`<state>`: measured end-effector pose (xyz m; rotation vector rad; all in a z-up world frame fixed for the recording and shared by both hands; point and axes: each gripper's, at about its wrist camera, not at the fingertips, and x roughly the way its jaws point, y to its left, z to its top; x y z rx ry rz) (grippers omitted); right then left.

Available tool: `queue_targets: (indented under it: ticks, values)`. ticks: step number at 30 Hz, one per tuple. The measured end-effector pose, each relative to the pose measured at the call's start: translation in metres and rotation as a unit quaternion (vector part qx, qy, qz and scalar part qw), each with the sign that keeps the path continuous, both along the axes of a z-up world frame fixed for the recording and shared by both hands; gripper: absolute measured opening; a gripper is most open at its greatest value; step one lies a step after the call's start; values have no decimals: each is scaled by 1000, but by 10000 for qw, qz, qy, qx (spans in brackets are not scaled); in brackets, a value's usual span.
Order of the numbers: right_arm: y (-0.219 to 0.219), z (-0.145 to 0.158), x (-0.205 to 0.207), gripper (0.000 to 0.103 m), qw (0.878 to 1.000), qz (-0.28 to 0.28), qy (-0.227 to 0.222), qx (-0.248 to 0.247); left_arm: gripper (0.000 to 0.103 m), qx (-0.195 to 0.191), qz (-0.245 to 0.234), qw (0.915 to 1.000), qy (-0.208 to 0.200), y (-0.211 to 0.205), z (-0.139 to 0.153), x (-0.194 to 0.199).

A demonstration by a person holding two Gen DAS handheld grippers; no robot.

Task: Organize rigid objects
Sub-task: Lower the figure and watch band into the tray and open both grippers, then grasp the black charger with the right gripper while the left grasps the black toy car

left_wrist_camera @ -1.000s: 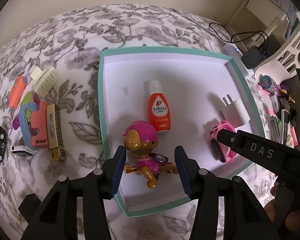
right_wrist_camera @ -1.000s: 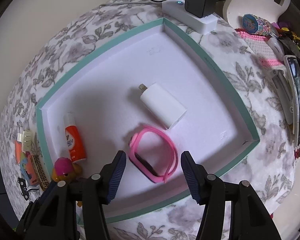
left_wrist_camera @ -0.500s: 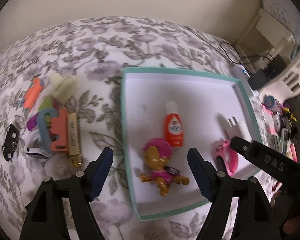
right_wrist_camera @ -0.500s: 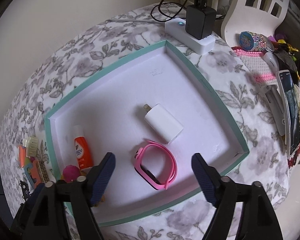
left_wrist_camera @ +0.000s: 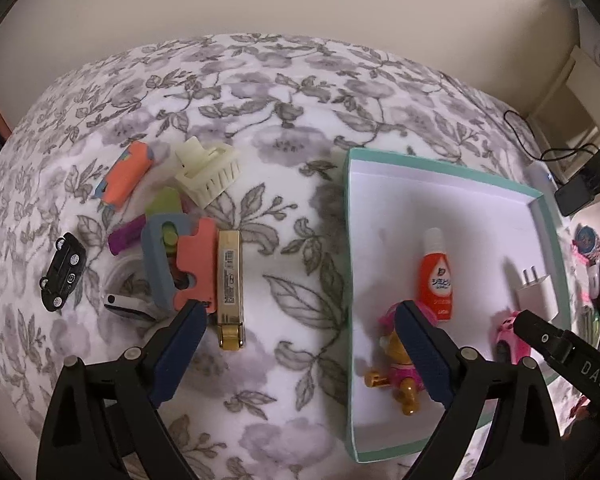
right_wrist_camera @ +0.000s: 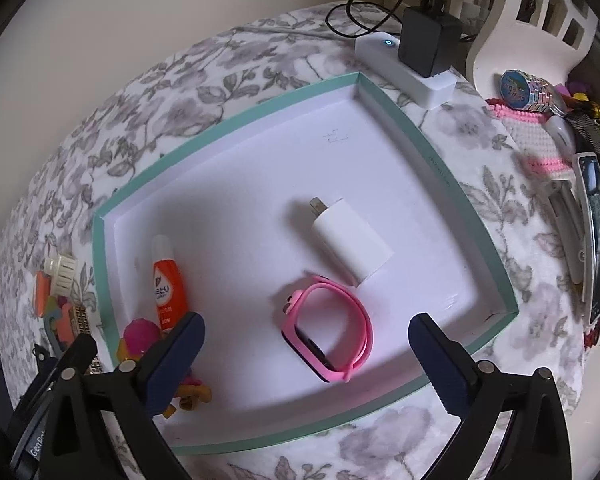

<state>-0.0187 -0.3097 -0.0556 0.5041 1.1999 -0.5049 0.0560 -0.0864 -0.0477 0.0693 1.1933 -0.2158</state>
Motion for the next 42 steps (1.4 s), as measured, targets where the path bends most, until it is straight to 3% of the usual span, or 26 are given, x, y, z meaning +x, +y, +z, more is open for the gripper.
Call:
queue_targets:
  ticks: [8,17,26,29,37,42]
  values:
    - [11,9,5,103,9995,208,-177,-175,95,67,77,9999,-8,9,0,7]
    - [59,33,20,103,9908,1068,-729,-395,95,227,286,9985,-408,40,32,20]
    - [105,47,28,103,9792,1652,-1161,-180,95,272,541,9948,-818,90,63,25]
    - [128,49,33,103,9720,2005,-1206,-196,95,333,527,9955,-721,114,62,26]
    - [188,36,45,103,9567,2704,-1078,27,95,476,1193,9902,-545,204,53,22]
    - [230,19,49,103,9417,3243,-870,211,95,484,1402,9886,-239,234,31,13]
